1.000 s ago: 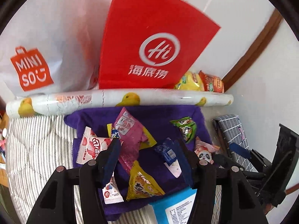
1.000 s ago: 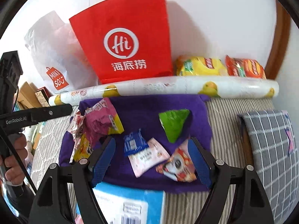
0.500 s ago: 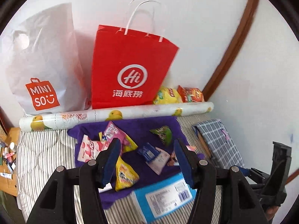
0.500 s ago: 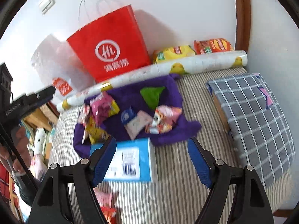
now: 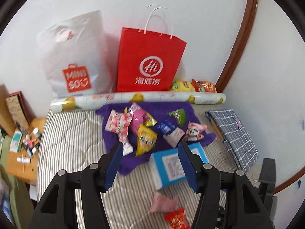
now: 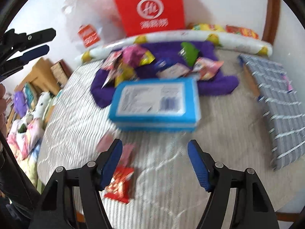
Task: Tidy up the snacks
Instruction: 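Move both tools back to the loose packets beside the tissue box, then grasp the red candy packet with the right tool while the left tool grasps the pink peach candy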
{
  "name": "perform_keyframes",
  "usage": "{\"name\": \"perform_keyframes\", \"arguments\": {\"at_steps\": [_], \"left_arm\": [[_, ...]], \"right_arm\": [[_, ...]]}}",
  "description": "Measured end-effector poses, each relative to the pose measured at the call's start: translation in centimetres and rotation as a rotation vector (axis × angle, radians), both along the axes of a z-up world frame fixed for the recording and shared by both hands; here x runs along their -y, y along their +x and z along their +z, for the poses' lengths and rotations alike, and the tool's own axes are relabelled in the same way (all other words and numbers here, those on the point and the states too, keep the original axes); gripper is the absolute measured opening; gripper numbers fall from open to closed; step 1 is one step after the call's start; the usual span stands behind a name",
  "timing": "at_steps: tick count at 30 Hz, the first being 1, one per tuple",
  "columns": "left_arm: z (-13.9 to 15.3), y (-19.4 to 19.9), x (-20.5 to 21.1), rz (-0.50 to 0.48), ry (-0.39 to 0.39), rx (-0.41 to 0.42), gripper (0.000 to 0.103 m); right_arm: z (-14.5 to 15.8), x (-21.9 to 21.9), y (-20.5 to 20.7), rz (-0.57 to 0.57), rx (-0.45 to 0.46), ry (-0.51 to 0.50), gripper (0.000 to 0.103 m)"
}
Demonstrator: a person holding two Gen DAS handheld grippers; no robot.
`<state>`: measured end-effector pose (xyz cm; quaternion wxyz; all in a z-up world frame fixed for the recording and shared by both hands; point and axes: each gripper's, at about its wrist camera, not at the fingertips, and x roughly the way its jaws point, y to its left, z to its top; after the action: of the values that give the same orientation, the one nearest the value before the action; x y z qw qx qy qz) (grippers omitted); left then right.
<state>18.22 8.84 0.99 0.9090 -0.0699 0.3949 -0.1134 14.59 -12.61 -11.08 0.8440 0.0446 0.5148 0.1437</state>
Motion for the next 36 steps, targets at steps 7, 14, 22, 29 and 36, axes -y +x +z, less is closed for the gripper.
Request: {"name": "perform_keyframes", "arguments": {"at_steps": [7,14,22,29,36], "left_arm": [[-2.4,-3.2,-1.7,0.014,0.008,-0.040,0.057],[-5.0,-4.8,-3.4,0.023,0.000,-0.080,0.057],[-7.7,-5.1,-3.4,0.012,0.008,-0.131,0.057],[-10.4,-4.9,-1.2,-0.026,0.006,-0.177,0.057],[-13.6,-4.2,2.8,-0.100,0.046,-0.242,0.058]], "right_arm": [[-3.2,-2.6,-2.5,0.033,-0.059,0.021,0.071],[-6.6,-5.2,-3.7,0.046,-0.112,0.014,0.071],[-7.9,-7.7,-4.7,0.041,-0.020,-0.097,0.066],[-7.8,-6.6,-5.1,0.065,0.017,-0.126,0.040],[-6.2,-0.5,-5.0,-0.056,0.087,-0.134,0.040]]}}
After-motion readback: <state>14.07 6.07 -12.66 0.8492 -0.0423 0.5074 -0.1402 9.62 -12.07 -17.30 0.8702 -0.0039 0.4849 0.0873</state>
